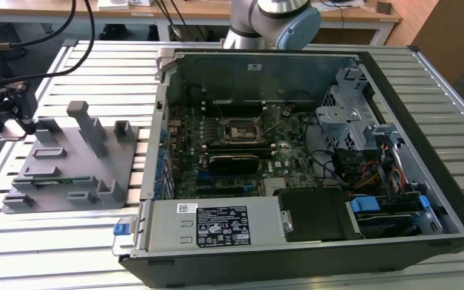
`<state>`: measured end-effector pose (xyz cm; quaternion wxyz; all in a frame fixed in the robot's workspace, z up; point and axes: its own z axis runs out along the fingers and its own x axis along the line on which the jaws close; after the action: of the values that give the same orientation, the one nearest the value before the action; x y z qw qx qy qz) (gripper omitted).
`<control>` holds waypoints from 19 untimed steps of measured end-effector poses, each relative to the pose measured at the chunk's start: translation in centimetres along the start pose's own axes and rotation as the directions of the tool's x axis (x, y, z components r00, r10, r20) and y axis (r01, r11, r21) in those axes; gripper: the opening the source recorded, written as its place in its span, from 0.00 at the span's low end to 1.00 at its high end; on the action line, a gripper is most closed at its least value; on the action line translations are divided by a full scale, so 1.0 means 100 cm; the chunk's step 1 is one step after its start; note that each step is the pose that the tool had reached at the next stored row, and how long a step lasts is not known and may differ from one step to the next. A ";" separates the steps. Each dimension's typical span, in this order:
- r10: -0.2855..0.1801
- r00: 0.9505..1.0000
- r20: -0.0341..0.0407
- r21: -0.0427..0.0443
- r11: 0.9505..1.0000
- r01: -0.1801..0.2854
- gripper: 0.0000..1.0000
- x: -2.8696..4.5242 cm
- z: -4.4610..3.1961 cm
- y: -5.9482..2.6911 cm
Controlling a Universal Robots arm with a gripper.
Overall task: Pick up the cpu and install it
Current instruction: 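Pick up the cpu and move it towards the insertion slot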
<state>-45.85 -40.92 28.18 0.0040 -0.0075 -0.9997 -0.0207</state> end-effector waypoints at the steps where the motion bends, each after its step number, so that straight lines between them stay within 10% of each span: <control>1: 0.000 1.000 0.000 0.000 1.000 0.000 0.54 0.0000 -0.0008 0.0000; 19: 0.000 1.000 0.003 0.000 1.000 0.000 0.54 0.0001 -0.0144 0.0006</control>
<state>-45.85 -40.92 29.62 0.0024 -0.0074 -0.9998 -0.0208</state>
